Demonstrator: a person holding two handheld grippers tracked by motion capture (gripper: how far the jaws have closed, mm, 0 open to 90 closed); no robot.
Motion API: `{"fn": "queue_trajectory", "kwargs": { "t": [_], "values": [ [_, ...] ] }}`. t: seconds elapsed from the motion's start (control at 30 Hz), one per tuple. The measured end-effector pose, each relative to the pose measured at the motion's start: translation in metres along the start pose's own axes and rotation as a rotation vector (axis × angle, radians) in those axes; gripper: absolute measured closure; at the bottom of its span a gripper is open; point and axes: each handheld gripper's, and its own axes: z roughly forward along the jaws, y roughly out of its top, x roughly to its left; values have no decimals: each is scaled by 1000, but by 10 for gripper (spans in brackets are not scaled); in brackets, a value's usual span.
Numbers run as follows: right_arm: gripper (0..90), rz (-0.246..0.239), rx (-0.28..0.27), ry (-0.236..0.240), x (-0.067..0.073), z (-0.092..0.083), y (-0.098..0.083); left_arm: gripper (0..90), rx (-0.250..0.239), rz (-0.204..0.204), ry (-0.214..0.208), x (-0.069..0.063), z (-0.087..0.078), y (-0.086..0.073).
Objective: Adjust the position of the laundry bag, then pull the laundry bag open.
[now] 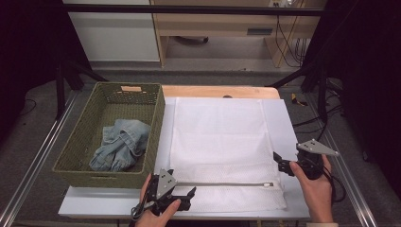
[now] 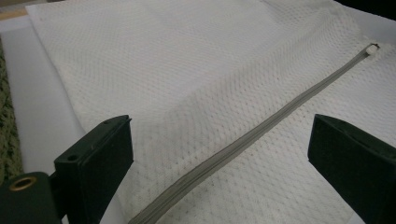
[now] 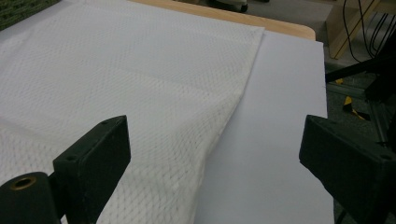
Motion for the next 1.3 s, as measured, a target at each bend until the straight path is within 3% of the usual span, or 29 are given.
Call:
{"fn": "queue_trajectory", "kwargs": {
  "t": [0.2, 0.27, 0.4, 0.43, 0.6, 0.73, 0.83, 1.03, 1.3],
  "values": [
    [110, 7, -30, -3, 8, -25, -20, 63, 8, 2, -1, -4, 2, -1],
    [111, 23, -52, -21, 14, -37, -39, 63, 5, 10, -3, -5, 1, -1],
    [125, 10, -44, -37, 21, -43, -55, 63, 2, 16, -14, -6, 0, -1],
    [146, 18, -31, -26, 25, -49, -64, 63, -3, 12, -17, -7, 1, -1],
    [182, 55, -35, -12, 28, -57, -75, 63, -3, 36, -26, -10, 2, 0],
    [218, 87, -10, -9, 27, -55, -82, 64, -19, 32, -28, -13, -1, 1],
    [267, 117, -17, 5, 24, -53, -82, 66, -8, 59, -30, -17, 0, -1],
    [384, 124, 2, 26, 20, -53, -86, 68, 3, 54, -9, -15, 1, -6],
    [454, 123, 31, 48, 21, -41, -84, 72, -15, 58, 9, -17, -4, -5]
  ]
}}
